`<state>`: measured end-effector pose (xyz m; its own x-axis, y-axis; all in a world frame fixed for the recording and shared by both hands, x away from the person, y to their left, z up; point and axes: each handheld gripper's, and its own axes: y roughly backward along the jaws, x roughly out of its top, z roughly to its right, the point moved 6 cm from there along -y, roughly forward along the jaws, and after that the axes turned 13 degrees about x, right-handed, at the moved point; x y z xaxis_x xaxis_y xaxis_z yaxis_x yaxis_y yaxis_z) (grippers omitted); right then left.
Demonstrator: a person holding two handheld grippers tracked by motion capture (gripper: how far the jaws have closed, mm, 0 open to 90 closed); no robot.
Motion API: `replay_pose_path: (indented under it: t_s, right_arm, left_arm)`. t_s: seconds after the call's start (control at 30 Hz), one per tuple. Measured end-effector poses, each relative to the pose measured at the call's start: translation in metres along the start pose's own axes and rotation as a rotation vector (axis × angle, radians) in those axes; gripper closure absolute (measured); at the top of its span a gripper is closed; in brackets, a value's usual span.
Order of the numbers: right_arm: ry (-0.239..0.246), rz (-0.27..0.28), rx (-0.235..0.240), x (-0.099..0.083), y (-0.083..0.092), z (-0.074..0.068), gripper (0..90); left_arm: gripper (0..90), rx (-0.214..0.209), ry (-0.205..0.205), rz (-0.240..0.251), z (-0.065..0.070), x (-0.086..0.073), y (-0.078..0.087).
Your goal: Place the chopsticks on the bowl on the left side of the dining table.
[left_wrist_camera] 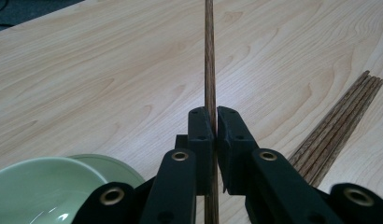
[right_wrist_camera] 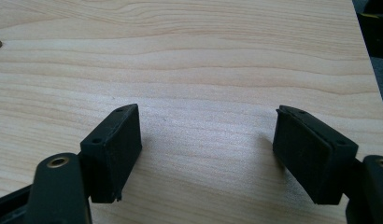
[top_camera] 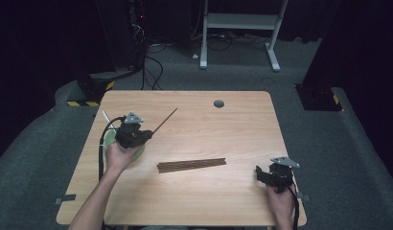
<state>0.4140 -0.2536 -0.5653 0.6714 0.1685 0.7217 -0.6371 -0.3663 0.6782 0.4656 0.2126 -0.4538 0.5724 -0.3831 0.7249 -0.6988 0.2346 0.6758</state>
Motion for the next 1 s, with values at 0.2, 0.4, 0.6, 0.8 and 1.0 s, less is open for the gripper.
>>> replay_pose_path:
  t_s: [0.2, 0.4, 0.6, 0.8, 1.0]
  right_arm:
    - [0.001, 0.000, 0.000, 0.000, 0.000, 0.000, 23.4]
    - [0.000, 0.000, 0.000, 0.000, 0.000, 0.000, 23.5]
    - [0.000, 0.000, 0.000, 0.000, 0.000, 0.000, 23.5]
    - [0.000, 0.000, 0.000, 0.000, 0.000, 0.000, 23.5]
    - [0.000, 0.000, 0.001, 0.000, 0.000, 0.000, 23.5]
  left_arm:
    - [84.1, 0.013, 0.010, 0.007, -0.008, 0.001, 0.010]
    - [84.1, 0.019, 0.020, 0.009, -0.012, 0.000, 0.013]
    - [84.1, 0.032, 0.017, 0.003, -0.019, -0.004, 0.015]
    - [84.1, 0.038, 0.021, -0.001, -0.020, -0.006, 0.017]
    - [84.0, 0.056, 0.017, -0.003, -0.023, -0.009, 0.019]
